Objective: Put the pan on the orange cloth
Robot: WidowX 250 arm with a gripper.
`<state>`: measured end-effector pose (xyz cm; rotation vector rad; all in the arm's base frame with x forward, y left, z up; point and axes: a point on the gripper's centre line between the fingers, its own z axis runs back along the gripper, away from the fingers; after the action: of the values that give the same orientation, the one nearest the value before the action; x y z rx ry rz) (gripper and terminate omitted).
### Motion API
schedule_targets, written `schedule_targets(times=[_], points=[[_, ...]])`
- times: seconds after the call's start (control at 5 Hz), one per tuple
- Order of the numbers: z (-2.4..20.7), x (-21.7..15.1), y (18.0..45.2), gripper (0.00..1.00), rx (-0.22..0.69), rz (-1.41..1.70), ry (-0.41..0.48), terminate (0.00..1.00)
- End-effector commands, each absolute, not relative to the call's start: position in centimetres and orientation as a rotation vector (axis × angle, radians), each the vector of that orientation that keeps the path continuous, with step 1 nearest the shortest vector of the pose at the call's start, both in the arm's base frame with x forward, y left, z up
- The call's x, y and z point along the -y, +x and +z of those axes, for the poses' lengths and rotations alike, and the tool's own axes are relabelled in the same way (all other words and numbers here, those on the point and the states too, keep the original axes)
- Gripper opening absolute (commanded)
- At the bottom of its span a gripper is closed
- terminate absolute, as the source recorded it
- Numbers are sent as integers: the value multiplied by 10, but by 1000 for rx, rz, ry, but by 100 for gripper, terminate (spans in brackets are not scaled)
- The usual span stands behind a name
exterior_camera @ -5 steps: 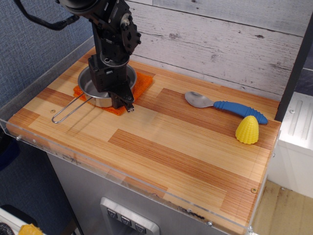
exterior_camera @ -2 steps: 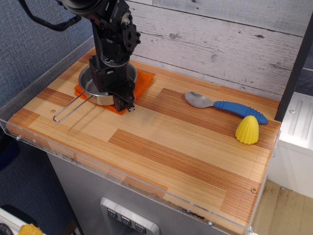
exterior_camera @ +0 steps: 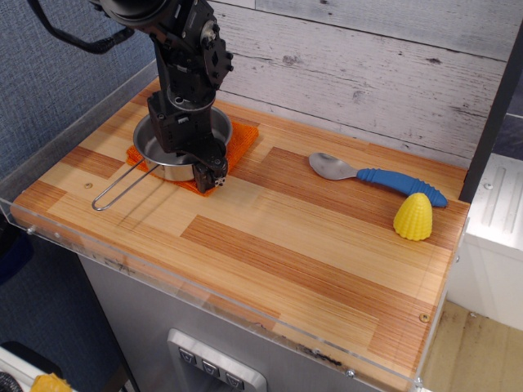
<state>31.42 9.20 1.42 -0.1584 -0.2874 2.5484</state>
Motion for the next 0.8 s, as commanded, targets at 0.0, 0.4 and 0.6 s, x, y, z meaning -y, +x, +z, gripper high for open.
schedule_targets(times=[0.0, 0.4, 0.6], points=[[36, -88, 316, 100, 323, 2521, -237, 0], [73, -93, 323, 100, 340, 2501, -290, 0], [94, -91, 323, 100, 351, 2512, -319, 0]])
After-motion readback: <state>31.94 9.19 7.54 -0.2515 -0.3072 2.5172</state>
